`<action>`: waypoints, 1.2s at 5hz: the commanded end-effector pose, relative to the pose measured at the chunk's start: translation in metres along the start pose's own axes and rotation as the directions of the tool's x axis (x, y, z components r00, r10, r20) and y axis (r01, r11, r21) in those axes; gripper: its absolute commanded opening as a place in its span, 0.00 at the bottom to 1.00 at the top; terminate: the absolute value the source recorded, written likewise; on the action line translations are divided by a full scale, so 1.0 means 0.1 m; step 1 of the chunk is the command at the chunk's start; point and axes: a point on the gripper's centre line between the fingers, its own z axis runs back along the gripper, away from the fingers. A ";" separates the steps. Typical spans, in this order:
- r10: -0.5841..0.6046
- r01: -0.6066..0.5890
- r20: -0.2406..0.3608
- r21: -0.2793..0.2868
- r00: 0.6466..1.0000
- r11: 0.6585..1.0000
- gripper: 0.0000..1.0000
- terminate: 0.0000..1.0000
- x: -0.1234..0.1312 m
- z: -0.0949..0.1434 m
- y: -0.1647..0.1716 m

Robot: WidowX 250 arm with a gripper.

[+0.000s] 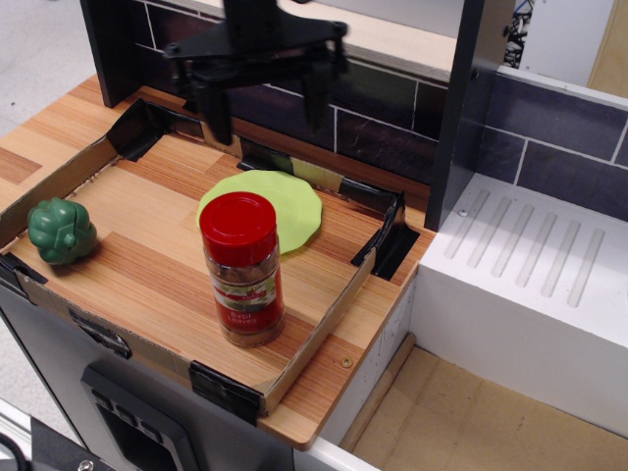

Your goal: Topple basil bottle

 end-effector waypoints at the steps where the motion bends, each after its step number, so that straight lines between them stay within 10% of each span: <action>1: 0.123 -0.132 0.120 0.074 0.985 0.988 1.00 0.00 -0.02 0.17 0.19; 6: 0.210 -0.216 0.086 0.066 0.974 0.974 1.00 0.00 -0.52 -0.04 0.28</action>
